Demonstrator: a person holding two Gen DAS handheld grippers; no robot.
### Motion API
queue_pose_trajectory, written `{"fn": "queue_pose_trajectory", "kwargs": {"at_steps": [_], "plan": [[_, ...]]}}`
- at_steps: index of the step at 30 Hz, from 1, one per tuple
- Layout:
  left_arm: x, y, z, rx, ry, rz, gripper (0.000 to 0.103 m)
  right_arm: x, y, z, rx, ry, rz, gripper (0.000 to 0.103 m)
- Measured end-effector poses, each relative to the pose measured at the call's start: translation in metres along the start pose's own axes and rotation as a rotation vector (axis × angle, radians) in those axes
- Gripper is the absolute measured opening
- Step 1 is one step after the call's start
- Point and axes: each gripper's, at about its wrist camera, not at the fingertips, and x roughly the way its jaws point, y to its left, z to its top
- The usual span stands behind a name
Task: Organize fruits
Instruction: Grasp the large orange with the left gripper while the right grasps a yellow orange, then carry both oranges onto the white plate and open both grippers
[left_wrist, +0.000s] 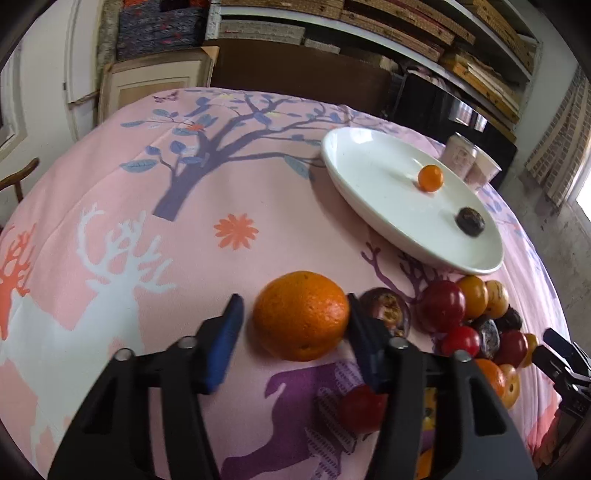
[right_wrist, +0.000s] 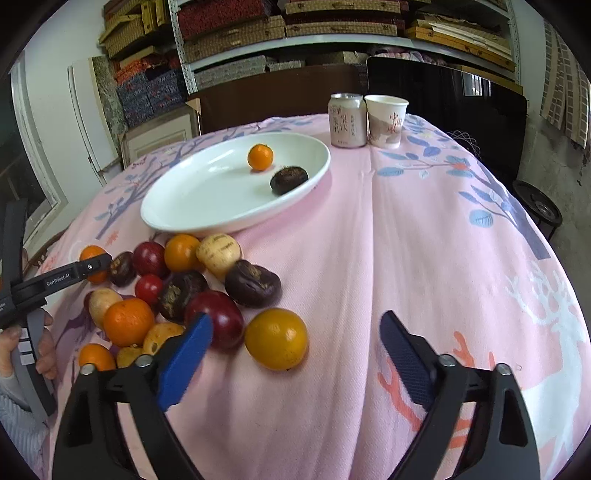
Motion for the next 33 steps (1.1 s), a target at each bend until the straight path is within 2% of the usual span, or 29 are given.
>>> {"fn": "queue_pose_trajectory", "kwargs": {"at_steps": [1,4,8,9,15,19,22,25,28,33], "plan": [[0.000,-0.002,0.000,0.011,-0.003,-0.001,0.047,0.003,0.000,-0.002,-0.003,0.016,0.000,0.078],[-0.001,-0.006,-0.001,0.025,-0.005,0.009,0.047,0.009,0.002,-0.007,-0.011,0.051,0.002,0.064],[-0.001,-0.007,-0.002,0.021,-0.002,0.002,0.047,0.012,0.003,-0.009,-0.008,0.065,0.034,0.048],[-0.001,-0.007,-0.003,0.020,0.000,0.001,0.047,0.012,0.003,-0.008,-0.006,0.066,0.054,0.038],[-0.003,-0.005,-0.003,0.043,0.002,-0.001,0.046,0.011,0.000,-0.008,0.017,0.060,0.079,0.037],[-0.019,-0.009,-0.005,0.066,-0.054,0.029,0.046,0.002,-0.007,-0.003,0.051,0.013,0.083,0.037],[-0.035,-0.012,0.002,0.049,-0.098,0.015,0.046,-0.009,-0.012,0.002,0.077,-0.041,0.102,0.037],[-0.040,-0.025,0.020,0.044,-0.107,-0.013,0.046,-0.019,-0.013,0.022,0.100,-0.092,0.142,0.037],[-0.033,-0.044,0.043,0.067,-0.113,-0.019,0.046,-0.017,-0.002,0.055,0.073,-0.105,0.136,0.037],[0.004,-0.075,0.073,0.094,-0.088,-0.031,0.046,0.018,0.030,0.094,0.012,-0.078,0.159,0.037]]}}
